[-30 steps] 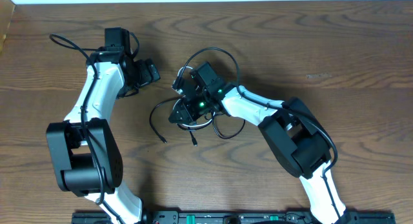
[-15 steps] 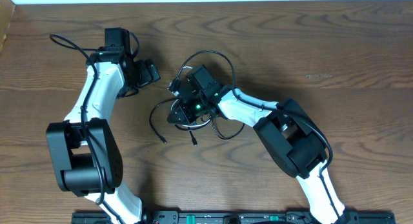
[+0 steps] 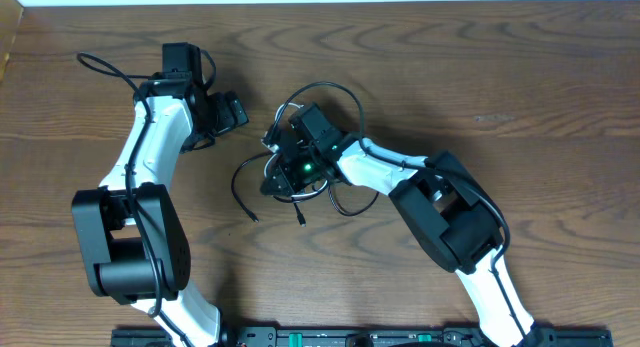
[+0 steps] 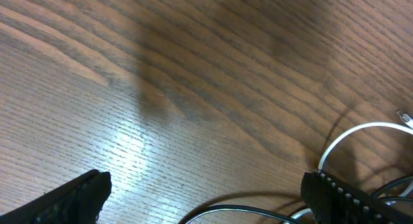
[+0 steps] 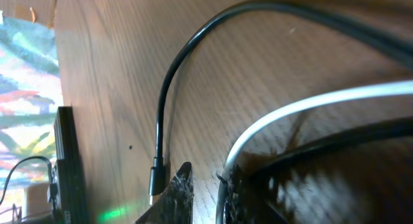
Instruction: Untangle cables
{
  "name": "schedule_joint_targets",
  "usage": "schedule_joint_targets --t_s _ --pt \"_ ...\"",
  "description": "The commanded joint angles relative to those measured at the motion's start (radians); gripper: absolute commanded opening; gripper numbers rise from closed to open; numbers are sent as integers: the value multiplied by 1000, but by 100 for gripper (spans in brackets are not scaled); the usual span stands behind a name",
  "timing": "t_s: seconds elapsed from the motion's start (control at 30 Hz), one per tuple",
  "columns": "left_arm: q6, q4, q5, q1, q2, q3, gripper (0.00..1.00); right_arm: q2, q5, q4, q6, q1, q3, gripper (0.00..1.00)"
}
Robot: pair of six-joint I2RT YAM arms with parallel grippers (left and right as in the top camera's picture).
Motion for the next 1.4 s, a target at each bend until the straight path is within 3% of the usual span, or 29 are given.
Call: schedule_joint_targets --t_s 0.0,0.13,0.2,0.5,0.73,1.07,1.37 --pt "5 -3 2 3 15 -7 99 40 -4 -6 6 17 4 15" --pt "5 -3 2 3 15 -7 99 40 -4 24 18 13 5 17" --pt "5 -3 2 3 15 -7 98 39 -6 25 72 -2 5 1" --pt "6 -3 2 3 15 -7 99 5 -185 64 84 -74 5 1" --pt "74 6 109 3 15 -7 98 -90 -214 80 -6 -77 5 1" --pt "88 8 121 4 15 -7 98 -232 -267 142 -25 -112 5 1" --pt "275 19 473 36 15 -7 98 -267 -353 217 -24 -160 5 1"
